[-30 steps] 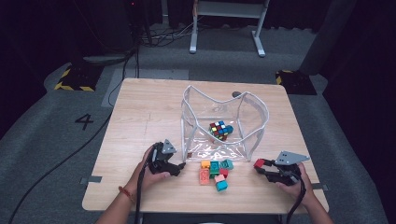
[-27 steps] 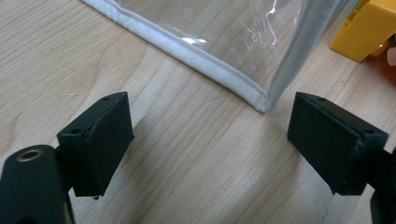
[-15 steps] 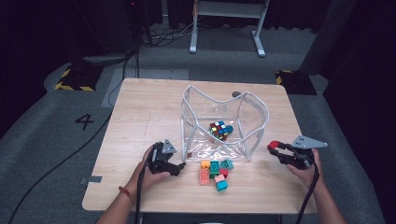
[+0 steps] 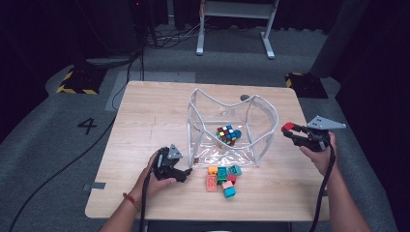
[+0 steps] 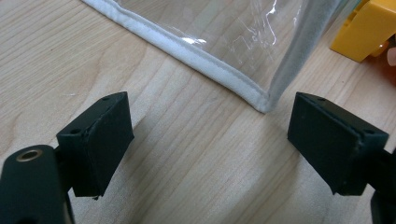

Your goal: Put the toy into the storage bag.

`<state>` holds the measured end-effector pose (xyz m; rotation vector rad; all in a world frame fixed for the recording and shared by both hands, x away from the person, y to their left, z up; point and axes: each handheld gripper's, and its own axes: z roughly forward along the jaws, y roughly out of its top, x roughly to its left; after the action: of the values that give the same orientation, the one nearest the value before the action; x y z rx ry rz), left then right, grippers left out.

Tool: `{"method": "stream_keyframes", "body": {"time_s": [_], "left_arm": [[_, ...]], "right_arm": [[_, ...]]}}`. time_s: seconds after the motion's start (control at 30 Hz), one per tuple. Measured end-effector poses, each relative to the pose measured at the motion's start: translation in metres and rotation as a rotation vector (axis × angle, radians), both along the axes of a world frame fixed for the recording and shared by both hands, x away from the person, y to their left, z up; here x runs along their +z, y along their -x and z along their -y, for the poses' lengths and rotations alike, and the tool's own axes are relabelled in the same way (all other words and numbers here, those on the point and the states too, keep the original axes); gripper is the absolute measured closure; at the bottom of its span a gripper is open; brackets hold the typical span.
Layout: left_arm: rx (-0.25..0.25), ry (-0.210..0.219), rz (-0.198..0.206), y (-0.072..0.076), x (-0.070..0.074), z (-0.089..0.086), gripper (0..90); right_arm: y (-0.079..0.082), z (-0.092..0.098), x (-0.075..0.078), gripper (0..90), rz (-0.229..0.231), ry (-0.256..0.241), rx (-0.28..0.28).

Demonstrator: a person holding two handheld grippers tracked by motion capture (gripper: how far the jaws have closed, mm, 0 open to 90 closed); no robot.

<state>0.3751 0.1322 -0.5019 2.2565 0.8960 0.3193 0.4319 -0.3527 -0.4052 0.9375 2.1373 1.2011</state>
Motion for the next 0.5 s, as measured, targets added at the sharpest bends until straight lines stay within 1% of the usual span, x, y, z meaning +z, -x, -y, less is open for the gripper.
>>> {"method": "stream_keyframes", "body": {"time_s": [0.03, 0.07, 0.1, 0.17, 0.2, 0.23, 0.27, 0.3, 0.33, 0.37, 0.4, 0.43, 0.47, 0.5], "left_arm": [[0.004, 0.001, -0.004, 0.0, 0.0, 0.0, 14.2], [0.005, -0.001, -0.002, 0.0, 0.0, 0.0, 14.2], [0.002, 0.001, -0.004, 0.0, 0.0, 0.0, 14.2], [-0.008, 0.014, -0.008, 0.0, -0.001, 0.0, 14.2], [-0.005, 0.009, -0.006, 0.0, 0.0, 0.0, 14.2], [-0.001, -0.001, 0.005, 0.0, 0.0, 0.0, 14.2], [0.002, 0.001, -0.003, 0.0, 0.0, 0.0, 14.2], [0.004, -0.001, -0.001, 0.0, 0.0, 0.0, 14.2], [0.001, 0.003, -0.006, 0.0, 0.0, 0.0, 14.2], [-0.009, 0.012, -0.002, -0.001, -0.001, 0.0, 14.2], [0.003, -0.001, 0.001, 0.0, 0.0, 0.0, 14.2], [0.0, 0.008, -0.009, 0.0, 0.0, 0.0, 14.2], [0.0, 0.0, 0.003, 0.0, 0.0, 0.0, 14.2], [0.0, 0.0, 0.003, 0.0, 0.0, 0.0, 14.2]], "right_arm": [[-0.003, -0.001, 0.003, 59.2, 0.008, 0.005, -0.004], [-0.008, -0.002, 0.01, 59.2, 0.012, -0.004, -0.009], [-0.008, -0.002, 0.01, 59.2, 0.012, -0.004, -0.009], [-0.012, -0.003, 0.017, 59.2, 0.022, -0.008, -0.013], [-0.015, -0.004, 0.022, 59.3, 0.03, -0.012, -0.014], [-0.016, -0.004, 0.025, 59.2, 0.034, -0.008, -0.012], [-0.018, -0.004, 0.029, 59.2, 0.036, -0.001, -0.013], [-0.02, -0.006, 0.033, 59.2, 0.045, 0.005, -0.017], [-0.022, -0.006, 0.039, 59.2, 0.051, 0.005, -0.017], [-0.024, -0.007, 0.047, 59.2, 0.064, 0.001, -0.012], [-0.024, -0.007, 0.047, 59.2, 0.064, 0.001, -0.012], [-0.025, -0.009, 0.056, 59.2, 0.076, 0.004, -0.012], [-0.025, -0.01, 0.061, 59.2, 0.084, 0.006, -0.01], [-0.025, -0.01, 0.061, 59.2, 0.084, 0.006, -0.01]]}}
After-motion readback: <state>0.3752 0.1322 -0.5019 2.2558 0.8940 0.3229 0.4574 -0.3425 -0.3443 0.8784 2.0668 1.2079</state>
